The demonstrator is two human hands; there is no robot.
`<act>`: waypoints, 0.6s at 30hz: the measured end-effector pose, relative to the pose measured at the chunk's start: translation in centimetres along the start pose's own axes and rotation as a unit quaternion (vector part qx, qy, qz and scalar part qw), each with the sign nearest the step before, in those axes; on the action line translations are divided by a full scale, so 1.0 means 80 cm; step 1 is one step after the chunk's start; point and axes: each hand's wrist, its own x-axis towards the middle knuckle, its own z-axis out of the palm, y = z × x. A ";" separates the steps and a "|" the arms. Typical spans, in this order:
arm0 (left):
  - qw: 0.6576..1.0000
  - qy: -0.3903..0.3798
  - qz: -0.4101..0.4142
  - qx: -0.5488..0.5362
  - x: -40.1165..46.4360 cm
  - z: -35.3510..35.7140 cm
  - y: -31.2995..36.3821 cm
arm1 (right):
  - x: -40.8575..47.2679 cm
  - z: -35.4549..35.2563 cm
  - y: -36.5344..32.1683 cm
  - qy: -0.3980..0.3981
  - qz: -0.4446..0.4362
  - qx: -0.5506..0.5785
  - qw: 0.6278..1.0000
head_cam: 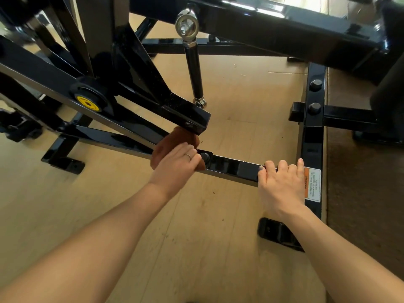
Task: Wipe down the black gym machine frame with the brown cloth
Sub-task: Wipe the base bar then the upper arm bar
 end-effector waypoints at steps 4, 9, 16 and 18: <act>0.997 0.010 -0.031 0.069 -0.007 -0.024 -0.043 | 0.000 0.000 0.001 -0.019 -0.001 -0.003 1.000; 0.976 0.066 -0.165 0.123 -0.009 -0.047 -0.095 | 0.001 -0.001 -0.001 -0.004 0.003 0.004 1.000; 0.995 0.009 -0.081 -0.059 0.015 -0.024 -0.001 | 0.000 -0.010 0.000 -0.048 -0.019 -0.030 0.998; 0.992 -0.017 -0.072 -0.106 0.021 -0.022 0.009 | 0.002 -0.013 0.002 -0.075 -0.037 -0.054 0.995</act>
